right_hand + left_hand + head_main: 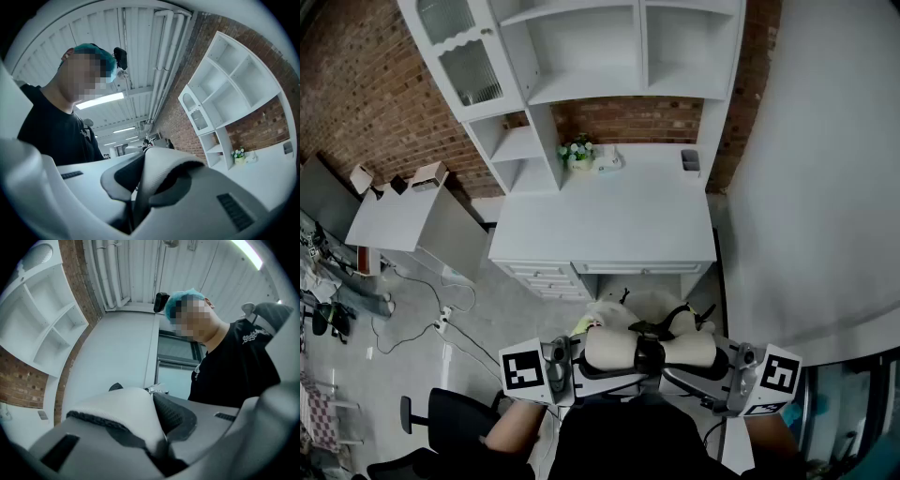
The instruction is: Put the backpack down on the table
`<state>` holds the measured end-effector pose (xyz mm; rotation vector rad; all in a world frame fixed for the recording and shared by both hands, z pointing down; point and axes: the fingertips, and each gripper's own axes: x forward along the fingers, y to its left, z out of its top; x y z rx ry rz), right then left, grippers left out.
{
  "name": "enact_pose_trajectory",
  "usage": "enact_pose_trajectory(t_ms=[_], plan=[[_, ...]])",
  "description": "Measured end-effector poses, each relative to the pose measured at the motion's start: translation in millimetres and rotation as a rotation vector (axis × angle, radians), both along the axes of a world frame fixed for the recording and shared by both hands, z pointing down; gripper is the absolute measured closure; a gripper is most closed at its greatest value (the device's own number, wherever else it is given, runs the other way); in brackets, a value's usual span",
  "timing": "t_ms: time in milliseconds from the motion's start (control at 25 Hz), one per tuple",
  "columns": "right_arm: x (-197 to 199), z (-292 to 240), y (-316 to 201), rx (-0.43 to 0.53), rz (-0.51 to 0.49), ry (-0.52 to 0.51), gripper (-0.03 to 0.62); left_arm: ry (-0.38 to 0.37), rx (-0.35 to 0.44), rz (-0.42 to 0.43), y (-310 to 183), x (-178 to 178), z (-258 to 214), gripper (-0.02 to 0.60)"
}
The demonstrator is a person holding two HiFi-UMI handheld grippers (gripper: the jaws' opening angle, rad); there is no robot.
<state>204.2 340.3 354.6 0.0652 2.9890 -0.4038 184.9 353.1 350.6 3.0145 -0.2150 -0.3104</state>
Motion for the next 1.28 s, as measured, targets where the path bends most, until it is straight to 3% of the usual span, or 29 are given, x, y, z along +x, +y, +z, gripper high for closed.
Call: enact_pose_trajectory(t_ms=[440,880,1280], plan=[[-27,-5,-35,-0.051,-0.026,-0.003,0.542,-0.041,0.039,-0.026,-32,-29,-3,0.520],[-86,-14,-69,-0.044,-0.016,0.017,0.542,-0.029,0.088,-0.032,-61,-89,-11,0.520],[-142,-15,-108,-0.016,0.033,0.045,0.542,0.004,0.077,-0.003,-105,-145,-14,0.522]])
